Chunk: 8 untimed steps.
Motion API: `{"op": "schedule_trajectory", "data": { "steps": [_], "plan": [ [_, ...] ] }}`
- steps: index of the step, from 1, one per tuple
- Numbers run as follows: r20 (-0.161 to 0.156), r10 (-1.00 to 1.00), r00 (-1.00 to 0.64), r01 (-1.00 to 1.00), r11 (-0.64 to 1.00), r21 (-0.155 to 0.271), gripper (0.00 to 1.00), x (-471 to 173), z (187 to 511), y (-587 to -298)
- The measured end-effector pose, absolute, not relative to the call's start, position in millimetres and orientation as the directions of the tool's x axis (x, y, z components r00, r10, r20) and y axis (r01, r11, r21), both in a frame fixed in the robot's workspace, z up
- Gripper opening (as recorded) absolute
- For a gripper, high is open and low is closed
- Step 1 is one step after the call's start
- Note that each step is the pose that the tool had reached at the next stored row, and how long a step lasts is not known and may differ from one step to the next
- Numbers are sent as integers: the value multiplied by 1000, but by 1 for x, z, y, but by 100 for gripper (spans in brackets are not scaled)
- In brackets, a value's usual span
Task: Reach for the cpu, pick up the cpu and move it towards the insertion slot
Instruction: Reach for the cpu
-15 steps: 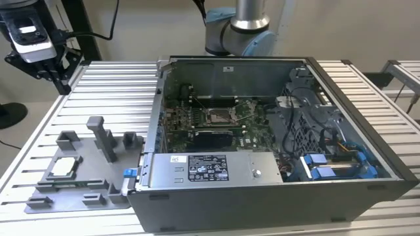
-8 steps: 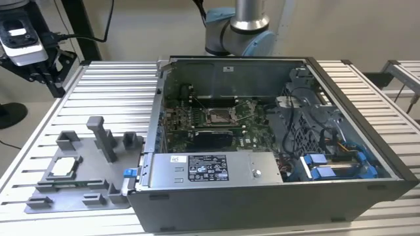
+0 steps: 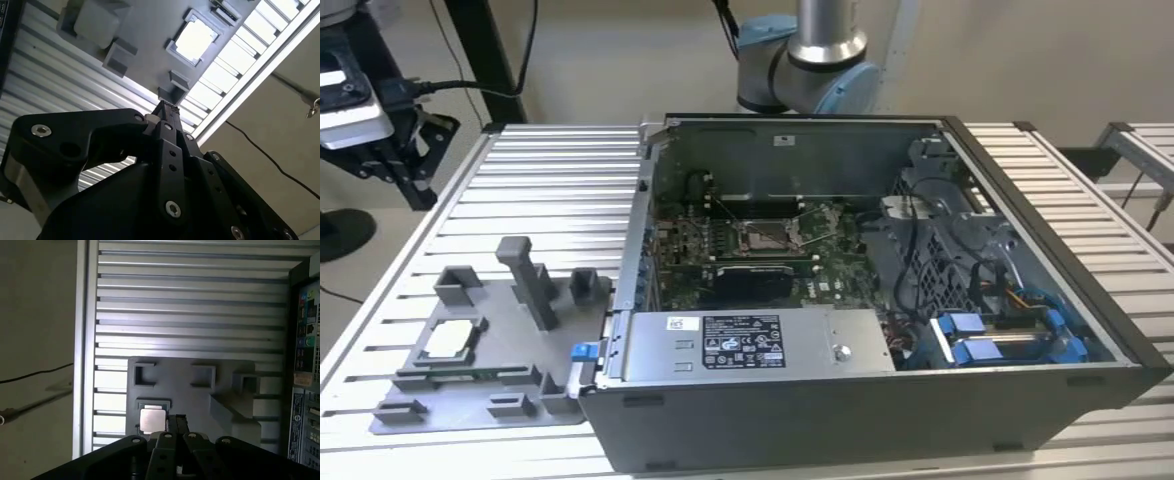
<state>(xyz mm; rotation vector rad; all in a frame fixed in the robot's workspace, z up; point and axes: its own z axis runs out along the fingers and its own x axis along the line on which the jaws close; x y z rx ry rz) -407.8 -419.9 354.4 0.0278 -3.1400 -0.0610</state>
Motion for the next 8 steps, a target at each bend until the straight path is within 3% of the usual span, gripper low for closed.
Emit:
{"op": "schedule_trajectory", "data": {
  "steps": [8],
  "plan": [
    [0, -15, -1000, -15, 999, 39, 0, -413, 350, -437]
  ]
}}
